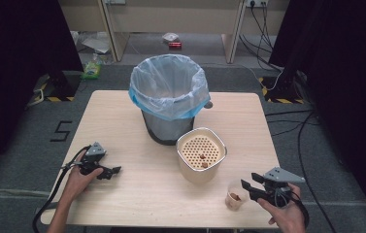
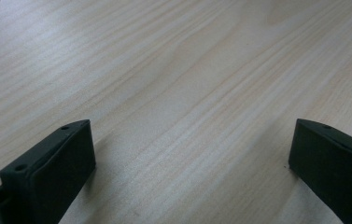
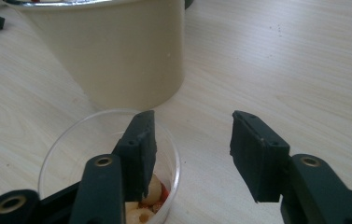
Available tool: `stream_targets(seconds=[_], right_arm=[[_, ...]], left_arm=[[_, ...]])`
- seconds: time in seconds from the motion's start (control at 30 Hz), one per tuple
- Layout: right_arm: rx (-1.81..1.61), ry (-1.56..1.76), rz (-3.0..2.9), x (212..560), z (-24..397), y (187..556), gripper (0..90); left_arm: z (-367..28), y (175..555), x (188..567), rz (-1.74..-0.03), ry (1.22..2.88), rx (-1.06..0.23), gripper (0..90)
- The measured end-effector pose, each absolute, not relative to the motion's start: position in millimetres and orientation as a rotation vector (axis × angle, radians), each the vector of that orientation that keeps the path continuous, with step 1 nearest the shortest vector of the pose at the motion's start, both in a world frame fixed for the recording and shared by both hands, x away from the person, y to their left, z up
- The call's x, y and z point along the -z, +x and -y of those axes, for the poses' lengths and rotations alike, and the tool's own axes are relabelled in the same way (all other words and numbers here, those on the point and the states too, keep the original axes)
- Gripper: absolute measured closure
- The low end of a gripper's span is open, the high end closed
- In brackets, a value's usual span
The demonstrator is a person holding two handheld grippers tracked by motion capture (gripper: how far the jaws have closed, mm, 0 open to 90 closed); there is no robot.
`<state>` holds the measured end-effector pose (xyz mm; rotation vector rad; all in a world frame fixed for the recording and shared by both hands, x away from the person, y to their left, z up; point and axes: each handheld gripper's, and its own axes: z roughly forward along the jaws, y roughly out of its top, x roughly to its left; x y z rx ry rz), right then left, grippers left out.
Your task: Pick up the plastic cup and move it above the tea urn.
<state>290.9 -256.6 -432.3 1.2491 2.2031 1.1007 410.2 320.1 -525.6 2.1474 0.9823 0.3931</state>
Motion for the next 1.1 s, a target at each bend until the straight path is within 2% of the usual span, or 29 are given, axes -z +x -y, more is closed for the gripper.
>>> stream_targets(seconds=[0.07, 0.5, 0.7, 1.1], right_arm=[[-1.099, 1.247, -2.215, 433.5, 255.4, 291.1, 53.4], [-1.035, 1.200, -2.354, 449.9, 250.9, 292.8, 77.8], [-1.099, 1.151, -2.378, 445.8, 249.4, 289.5, 84.0], [-1.076, 1.047, -2.295, 433.3, 248.1, 293.9, 85.7]], left_arm=[[-320.1, 410.1, 525.6, -0.982, 2.147, -0.393, 0.0], [-320.1, 410.2, 525.6, -0.982, 2.147, -0.393, 0.0], [-320.1, 410.2, 525.6, -0.982, 2.148, -0.393, 0.0], [-320.3, 410.5, 525.6, -0.979, 2.147, -0.392, 0.0]])
